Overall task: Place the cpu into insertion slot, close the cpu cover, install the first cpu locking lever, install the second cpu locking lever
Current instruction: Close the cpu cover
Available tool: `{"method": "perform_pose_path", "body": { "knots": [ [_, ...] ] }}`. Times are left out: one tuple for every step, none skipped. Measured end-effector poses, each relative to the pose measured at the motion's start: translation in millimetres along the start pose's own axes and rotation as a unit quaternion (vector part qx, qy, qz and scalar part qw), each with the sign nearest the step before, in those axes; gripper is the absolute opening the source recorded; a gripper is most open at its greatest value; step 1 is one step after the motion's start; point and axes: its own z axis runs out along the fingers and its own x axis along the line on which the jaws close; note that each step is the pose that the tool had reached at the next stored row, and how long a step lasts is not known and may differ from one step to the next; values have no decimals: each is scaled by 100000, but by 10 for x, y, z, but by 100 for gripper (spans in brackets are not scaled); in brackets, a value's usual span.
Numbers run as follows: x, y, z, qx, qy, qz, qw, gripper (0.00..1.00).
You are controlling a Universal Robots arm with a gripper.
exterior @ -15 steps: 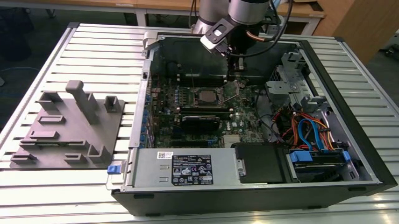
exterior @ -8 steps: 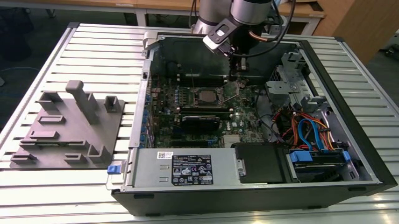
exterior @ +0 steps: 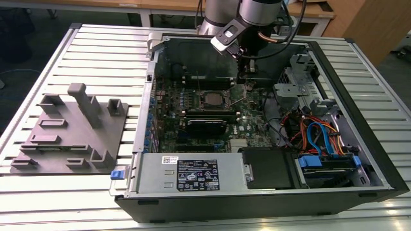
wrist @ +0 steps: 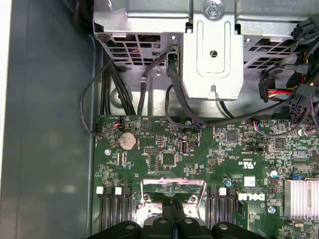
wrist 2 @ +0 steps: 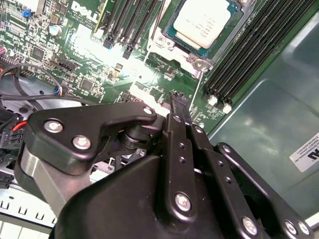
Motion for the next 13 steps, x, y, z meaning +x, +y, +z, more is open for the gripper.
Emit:
{"method": "perform_pose_path", "body": {
  "knots": [
    [0, 0, 0, 1, 0, 1, 100000, 10],
    [0, 0, 0, 0, 0, 0, 100000, 10],
    [0, 1, 0, 0, 1, -1, 100000, 10],
    [0, 1, 0, 0, 2, 0, 100000, 10],
    [0, 1, 0, -1, 2, 2, 100000, 10],
    [-1, 1, 0, -1, 3, 0, 100000, 10],
    [-6, 1, 0, 1, -5, -8, 100000, 10],
    [-10, 1, 0, 0, -21, -8, 100000, 10],
    [-16, 1, 1, 0, -39, -6, 100000, 10],
    [-26, 1, 0, 1, -67, -2, 100000, 10],
    [-37, 1, 0, 2, -94, -4, 100000, 10],
    [-46, 1, 0, 0, -120, -4, 100000, 10],
    [-53, 1, 0, 0, -150, -5, 100000, 10]
  ]
}}
